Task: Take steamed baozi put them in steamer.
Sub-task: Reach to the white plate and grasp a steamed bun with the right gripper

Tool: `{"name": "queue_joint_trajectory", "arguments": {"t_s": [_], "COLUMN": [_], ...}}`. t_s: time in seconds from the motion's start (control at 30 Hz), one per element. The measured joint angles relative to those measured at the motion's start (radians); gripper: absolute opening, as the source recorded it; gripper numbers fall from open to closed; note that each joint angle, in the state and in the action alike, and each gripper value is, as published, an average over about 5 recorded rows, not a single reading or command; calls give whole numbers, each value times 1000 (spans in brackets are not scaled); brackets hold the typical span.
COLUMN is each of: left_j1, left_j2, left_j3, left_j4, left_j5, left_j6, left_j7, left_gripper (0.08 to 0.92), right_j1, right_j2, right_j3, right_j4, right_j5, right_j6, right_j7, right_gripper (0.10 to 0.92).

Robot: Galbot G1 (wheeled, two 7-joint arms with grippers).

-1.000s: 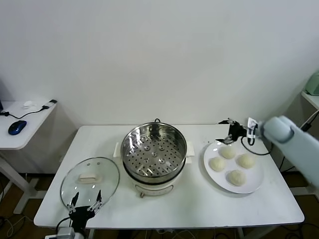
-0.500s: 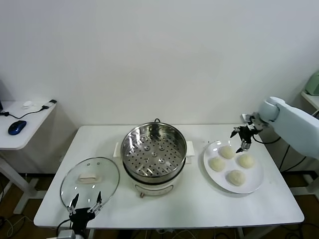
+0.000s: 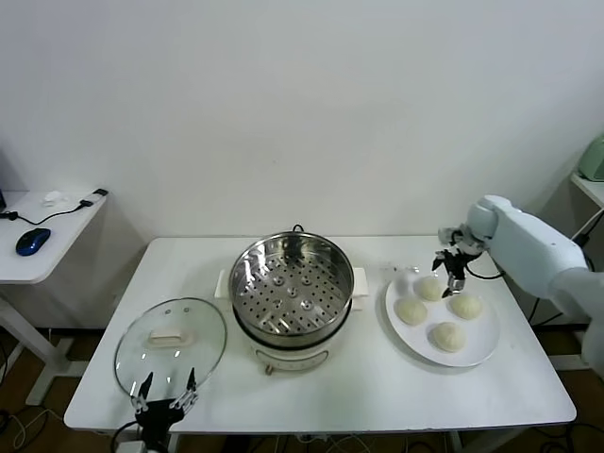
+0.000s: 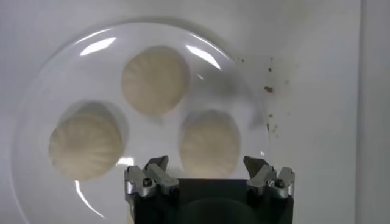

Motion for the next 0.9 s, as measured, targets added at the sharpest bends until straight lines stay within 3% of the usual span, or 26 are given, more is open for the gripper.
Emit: {"name": "queue_joint_trajectory", "arguments": {"t_s": [0.37,0.67,0.9], "left_j1": [1,3,10], "left_j2": [1,2,1], "left_j3": [8,6,4], "left_j4": [7,-1,-11], "left_j5": [0,1,1], "left_j6": [-11,-10,-7], "left_j7": [-4,-5,-5], "left_gripper": [823,823,823], "right_j1": [-30,-27,15], "right_j2": [56,64,40], "right_j3": [65,63,17], "right_j4": [-70,-78,-33], "right_j5": [-52,-64,-23], "right_j6": [-5,-23,-45], "right_j7": [37,26,7], "right_gripper": [813,672,645]}}
